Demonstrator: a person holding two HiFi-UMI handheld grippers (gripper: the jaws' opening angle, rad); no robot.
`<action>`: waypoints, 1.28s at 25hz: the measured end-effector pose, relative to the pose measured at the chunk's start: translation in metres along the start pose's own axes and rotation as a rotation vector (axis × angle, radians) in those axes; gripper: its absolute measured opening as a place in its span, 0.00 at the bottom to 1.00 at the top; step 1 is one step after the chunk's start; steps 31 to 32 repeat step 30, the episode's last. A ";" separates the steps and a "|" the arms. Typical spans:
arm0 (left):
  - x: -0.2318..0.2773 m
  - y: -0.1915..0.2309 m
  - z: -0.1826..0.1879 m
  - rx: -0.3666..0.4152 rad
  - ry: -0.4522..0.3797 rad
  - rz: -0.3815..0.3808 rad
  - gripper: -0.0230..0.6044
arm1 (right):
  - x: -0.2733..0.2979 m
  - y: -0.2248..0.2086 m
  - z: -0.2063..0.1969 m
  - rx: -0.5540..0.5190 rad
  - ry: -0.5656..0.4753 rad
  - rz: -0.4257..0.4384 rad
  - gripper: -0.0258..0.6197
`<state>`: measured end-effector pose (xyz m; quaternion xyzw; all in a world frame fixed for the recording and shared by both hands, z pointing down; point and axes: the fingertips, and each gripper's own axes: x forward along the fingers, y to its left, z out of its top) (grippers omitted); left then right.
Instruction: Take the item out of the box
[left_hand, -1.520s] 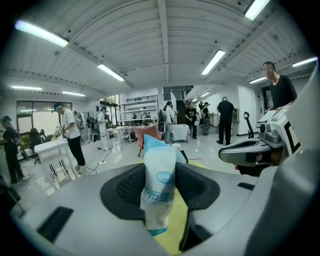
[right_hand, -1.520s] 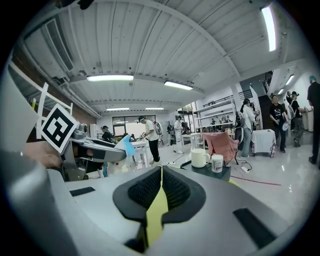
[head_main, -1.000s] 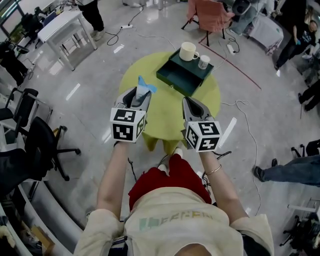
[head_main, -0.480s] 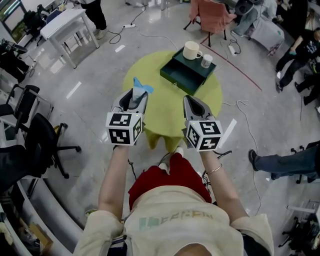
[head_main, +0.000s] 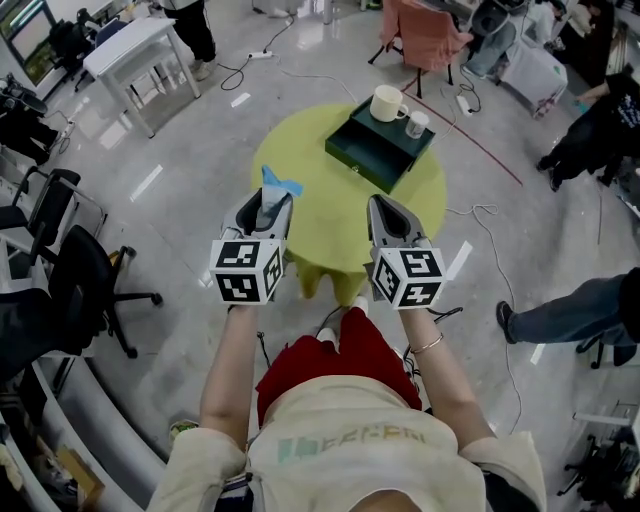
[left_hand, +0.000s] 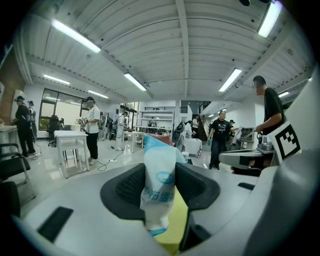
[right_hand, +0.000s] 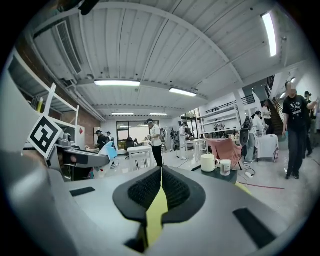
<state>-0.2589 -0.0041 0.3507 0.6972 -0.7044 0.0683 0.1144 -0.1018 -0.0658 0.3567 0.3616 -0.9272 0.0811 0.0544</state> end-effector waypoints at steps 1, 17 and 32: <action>-0.003 0.001 -0.002 -0.004 0.000 0.002 0.35 | -0.002 0.003 -0.001 -0.004 -0.001 -0.001 0.10; -0.026 0.007 -0.014 -0.062 -0.026 0.025 0.35 | -0.010 0.015 -0.002 -0.037 -0.017 -0.023 0.09; -0.027 -0.001 -0.006 -0.085 -0.067 0.037 0.35 | -0.016 0.010 0.000 -0.026 -0.041 -0.008 0.09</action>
